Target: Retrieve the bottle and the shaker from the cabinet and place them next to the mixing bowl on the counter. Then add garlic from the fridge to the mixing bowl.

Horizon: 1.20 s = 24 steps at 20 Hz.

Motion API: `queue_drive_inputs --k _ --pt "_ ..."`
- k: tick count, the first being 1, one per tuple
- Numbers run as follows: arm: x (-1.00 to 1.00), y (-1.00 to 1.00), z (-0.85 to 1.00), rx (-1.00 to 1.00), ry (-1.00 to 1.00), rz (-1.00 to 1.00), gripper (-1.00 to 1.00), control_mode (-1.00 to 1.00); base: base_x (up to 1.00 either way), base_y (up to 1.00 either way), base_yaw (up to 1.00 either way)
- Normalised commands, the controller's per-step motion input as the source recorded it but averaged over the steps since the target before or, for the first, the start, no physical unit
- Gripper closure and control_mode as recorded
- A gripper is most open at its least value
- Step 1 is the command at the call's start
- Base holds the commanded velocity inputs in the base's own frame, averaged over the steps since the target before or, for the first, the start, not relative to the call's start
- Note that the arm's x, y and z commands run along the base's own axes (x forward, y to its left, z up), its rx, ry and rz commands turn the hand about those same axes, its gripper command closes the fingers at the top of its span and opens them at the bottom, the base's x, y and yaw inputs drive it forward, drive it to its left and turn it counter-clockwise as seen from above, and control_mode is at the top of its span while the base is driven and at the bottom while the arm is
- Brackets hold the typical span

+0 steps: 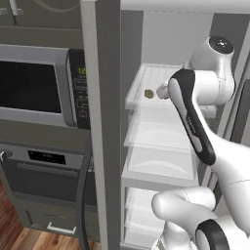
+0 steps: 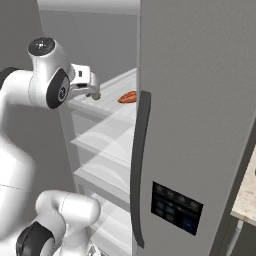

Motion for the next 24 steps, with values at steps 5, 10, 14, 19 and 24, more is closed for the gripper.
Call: queue_drive_inputs --k 5,10,14,19,24 --pt "0.44 0.0 -0.37 -0.02 0.06 0.03 -1.0 -1.0 0.0 0.0 0.0" --pt "0.28 0.0 -0.51 0.0 -0.01 0.02 -1.0 -1.0 0.0 0.0 0.0" --pt "0.21 0.0 -0.13 0.0 -0.01 0.02 -1.0 -1.0 0.0 0.0 0.0" --pt "0.31 0.0 0.0 0.0 -0.02 0.01 -1.0 -1.0 0.0 0.0 0.0" --pt "0.44 0.04 0.0 0.0 -0.01 0.0 -1.0 -1.0 0.0 0.0 0.0"
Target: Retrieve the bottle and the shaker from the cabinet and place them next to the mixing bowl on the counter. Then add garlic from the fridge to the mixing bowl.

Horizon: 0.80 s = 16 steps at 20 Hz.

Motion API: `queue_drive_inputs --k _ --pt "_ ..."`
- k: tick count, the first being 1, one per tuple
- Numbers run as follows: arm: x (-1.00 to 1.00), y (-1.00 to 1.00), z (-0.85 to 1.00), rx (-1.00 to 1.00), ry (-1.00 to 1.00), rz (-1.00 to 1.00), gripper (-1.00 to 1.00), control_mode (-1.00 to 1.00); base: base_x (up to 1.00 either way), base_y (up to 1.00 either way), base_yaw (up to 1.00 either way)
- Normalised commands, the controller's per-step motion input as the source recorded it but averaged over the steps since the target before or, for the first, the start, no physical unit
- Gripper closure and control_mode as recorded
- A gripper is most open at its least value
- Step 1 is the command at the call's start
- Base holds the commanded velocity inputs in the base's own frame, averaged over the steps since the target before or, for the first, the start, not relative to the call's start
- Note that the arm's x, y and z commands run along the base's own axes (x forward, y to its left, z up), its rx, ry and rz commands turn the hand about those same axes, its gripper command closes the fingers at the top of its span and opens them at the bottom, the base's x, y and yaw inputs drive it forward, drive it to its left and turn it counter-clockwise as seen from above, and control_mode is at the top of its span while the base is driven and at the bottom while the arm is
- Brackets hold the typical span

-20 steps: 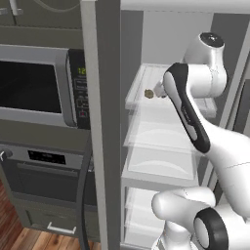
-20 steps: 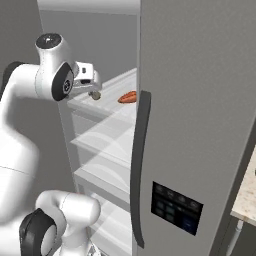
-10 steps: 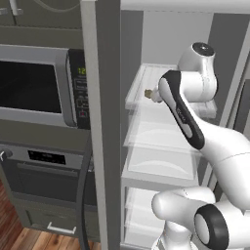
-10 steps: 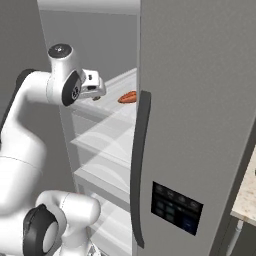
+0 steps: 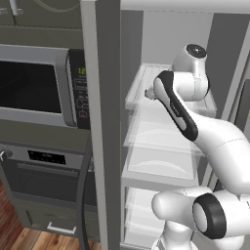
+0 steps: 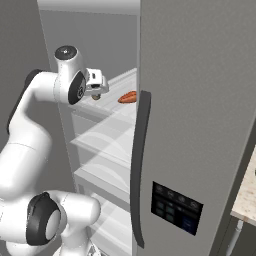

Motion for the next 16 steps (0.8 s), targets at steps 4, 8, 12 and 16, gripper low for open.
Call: queue_drive_inputs --k 4,8,12,16 --pt "0.41 0.08 0.0 0.0 0.0 0.0 -1.0 -1.0 0.0 0.0 0.0" --pt "0.49 0.12 -0.03 0.0 0.0 0.0 -1.0 -1.0 0.0 0.0 0.0" --pt "0.6 0.07 -0.12 0.0 0.0 0.0 -1.0 -1.0 0.0 0.0 0.0" --pt "0.52 0.0 -0.19 0.0 0.0 0.0 -1.0 -1.0 0.0 0.0 0.0"
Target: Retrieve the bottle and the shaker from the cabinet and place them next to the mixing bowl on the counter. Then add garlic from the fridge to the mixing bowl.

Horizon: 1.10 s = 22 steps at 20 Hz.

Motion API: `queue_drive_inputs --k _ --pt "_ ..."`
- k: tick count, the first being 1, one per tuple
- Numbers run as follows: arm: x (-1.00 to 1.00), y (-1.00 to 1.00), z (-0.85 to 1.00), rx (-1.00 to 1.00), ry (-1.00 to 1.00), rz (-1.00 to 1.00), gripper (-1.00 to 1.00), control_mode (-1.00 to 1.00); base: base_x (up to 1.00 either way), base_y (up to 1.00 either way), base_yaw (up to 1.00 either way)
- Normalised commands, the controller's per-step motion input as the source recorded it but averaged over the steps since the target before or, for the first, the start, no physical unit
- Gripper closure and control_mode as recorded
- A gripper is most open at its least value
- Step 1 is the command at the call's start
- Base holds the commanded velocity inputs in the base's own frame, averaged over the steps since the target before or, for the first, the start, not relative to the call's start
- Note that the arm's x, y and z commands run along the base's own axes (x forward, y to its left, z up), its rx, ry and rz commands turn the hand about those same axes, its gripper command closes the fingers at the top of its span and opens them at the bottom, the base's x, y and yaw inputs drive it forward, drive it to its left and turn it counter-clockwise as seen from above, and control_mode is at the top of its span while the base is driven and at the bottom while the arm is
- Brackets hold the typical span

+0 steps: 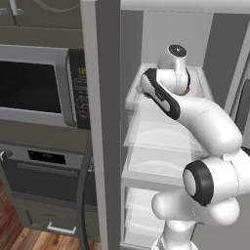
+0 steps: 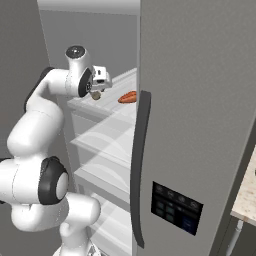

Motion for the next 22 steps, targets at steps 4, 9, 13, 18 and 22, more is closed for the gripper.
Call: queue_drive_inputs --k 4,9,13,18,22 --pt "0.43 0.0 -0.19 0.0 0.0 0.03 -1.0 -1.0 0.0 0.0 0.0" --pt "0.37 0.0 -0.05 0.0 0.0 0.07 -1.0 -1.0 0.0 0.0 0.0" --pt "0.07 0.0 0.0 0.0 0.0 0.09 -1.0 -1.0 0.0 0.0 0.0" --pt "-0.17 -0.01 0.06 0.0 0.02 0.07 -1.0 -1.0 0.0 0.0 0.0" --pt "-0.32 0.0 0.01 -0.02 0.09 0.01 -1.0 -1.0 0.0 0.0 0.0"
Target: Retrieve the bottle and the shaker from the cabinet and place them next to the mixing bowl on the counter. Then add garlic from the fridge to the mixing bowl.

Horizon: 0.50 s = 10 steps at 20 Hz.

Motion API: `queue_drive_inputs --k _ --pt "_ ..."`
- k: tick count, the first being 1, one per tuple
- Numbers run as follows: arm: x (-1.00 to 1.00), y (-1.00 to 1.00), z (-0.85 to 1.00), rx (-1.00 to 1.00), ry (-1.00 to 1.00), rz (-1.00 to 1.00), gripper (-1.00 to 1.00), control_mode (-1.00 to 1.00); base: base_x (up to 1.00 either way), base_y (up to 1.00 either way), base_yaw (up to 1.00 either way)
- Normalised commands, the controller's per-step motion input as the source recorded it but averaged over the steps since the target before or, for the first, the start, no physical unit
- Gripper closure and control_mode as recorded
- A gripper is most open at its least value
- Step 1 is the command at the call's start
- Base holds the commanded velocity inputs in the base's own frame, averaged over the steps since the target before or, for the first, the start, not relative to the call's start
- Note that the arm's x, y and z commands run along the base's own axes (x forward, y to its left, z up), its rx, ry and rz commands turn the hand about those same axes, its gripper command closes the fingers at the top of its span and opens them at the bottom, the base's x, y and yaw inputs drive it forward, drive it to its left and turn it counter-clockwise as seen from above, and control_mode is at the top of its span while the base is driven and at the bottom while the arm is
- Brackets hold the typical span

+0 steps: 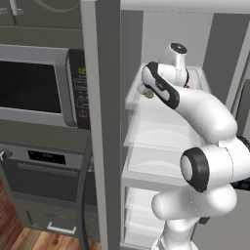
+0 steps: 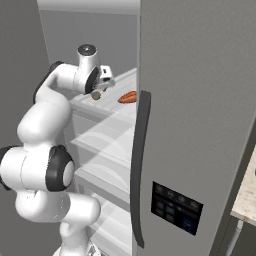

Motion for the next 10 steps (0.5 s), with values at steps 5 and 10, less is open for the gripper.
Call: queue_drive_inputs --k 5,10 --pt "-0.19 0.0 0.0 -0.03 0.14 0.01 -1.0 -1.0 0.0 0.0 0.0" --pt "0.06 0.0 -0.06 -0.03 0.1 0.0 -1.0 -1.0 0.0 0.0 0.0"
